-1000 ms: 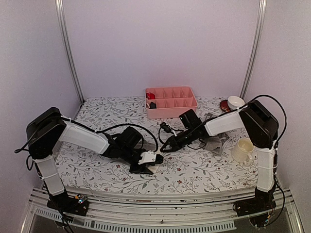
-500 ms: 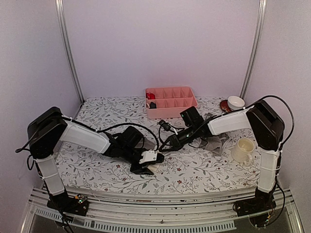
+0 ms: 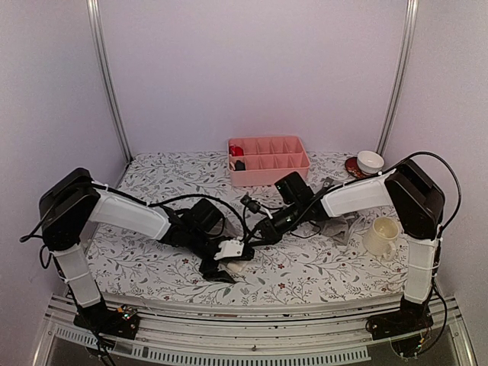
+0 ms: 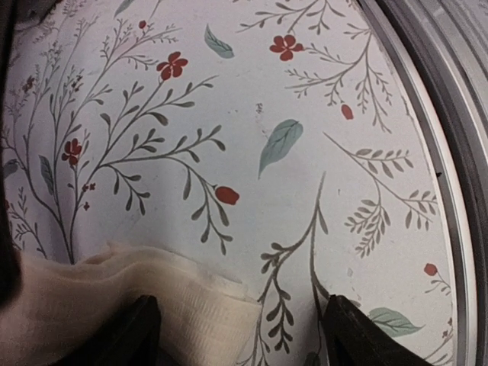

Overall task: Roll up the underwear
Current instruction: Pick up the underwear from the center of the board, then fold the underwear at the center of the board.

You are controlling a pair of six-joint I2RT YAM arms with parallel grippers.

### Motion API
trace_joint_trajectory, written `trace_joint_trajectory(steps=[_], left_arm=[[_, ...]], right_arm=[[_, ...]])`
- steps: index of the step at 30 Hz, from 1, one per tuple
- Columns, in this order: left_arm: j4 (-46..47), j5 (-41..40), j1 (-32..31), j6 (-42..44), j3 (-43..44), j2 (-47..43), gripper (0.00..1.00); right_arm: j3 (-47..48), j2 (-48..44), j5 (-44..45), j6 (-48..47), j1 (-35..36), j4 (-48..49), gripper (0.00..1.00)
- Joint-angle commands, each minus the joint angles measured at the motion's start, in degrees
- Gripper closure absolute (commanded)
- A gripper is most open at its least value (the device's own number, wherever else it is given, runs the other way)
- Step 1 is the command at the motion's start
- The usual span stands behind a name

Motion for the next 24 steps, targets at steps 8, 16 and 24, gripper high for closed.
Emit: trace_joint_trajectory(steps=[8, 16, 24], left_arm=[[-10.2, 2.9, 0.7, 2.5, 1.0, -4.8, 0.10], [-16.6, 6.9, 4.5, 5.3, 0.7, -10.7, 0.03], [-21.0, 8.4, 11.8, 8.1, -0.6, -18.8, 0.02]], right_arm=[[2.5, 1.4, 3.6, -2.7, 1.4, -3.2, 0.98], [3.6, 3.0, 5.7, -4.1, 2.7, -5.8, 0.98], [5.5, 5.2, 8.6, -8.0, 4.4, -9.5, 0.97]])
